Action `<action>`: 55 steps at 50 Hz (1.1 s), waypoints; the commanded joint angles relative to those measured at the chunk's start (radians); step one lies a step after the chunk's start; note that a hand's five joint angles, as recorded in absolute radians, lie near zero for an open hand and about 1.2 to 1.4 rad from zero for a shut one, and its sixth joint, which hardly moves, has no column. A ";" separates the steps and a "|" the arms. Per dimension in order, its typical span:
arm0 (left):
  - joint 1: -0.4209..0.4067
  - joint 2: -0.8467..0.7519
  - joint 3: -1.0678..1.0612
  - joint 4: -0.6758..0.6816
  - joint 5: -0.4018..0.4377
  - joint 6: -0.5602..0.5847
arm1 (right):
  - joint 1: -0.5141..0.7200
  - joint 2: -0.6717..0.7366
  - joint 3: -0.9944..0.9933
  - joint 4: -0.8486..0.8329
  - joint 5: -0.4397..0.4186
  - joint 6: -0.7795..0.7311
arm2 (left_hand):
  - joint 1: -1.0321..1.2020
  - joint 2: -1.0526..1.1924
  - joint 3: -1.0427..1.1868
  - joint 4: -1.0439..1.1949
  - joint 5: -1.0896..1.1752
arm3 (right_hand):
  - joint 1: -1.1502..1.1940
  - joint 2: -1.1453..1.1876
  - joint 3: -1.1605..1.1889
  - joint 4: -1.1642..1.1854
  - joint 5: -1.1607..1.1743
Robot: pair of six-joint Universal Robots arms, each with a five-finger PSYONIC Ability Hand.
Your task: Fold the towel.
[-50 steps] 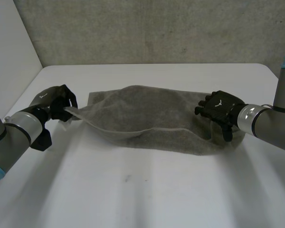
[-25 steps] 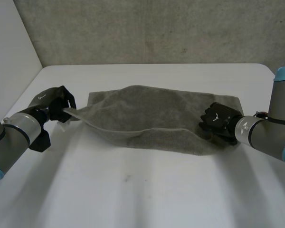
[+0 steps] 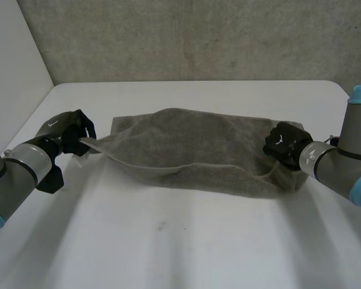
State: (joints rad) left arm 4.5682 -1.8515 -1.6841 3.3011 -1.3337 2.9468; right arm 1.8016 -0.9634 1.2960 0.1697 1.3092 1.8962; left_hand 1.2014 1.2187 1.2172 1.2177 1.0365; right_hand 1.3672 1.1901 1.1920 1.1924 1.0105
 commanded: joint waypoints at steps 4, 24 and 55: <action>0.000 0.000 -0.002 -0.002 0.001 0.002 | -0.015 -0.096 0.006 0.004 -0.051 0.182 | 0.195 0.178 0.179 0.179 0.185 | 0.029 0.206 0.204 0.204 0.211; -0.002 0.005 -0.003 -0.002 0.001 0.002 | -0.019 -0.101 0.046 0.099 -0.068 0.181 | 0.195 0.178 0.179 0.179 0.185 | -0.965 -0.788 -0.790 -0.790 -0.783; 0.000 0.008 -0.008 -0.002 -0.001 0.002 | -0.016 -0.060 0.022 -0.036 -0.038 0.202 | 0.195 0.178 0.179 0.179 0.185 | 0.029 0.206 0.204 0.204 0.211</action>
State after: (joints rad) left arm 4.5683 -1.8462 -1.6936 3.3008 -1.3333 2.9483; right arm 1.7817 -0.9741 1.3401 0.2071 1.2476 2.0081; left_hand 1.2014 1.2187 1.2172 1.2177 1.0365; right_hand 1.2195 1.0636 1.0610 1.0610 0.8784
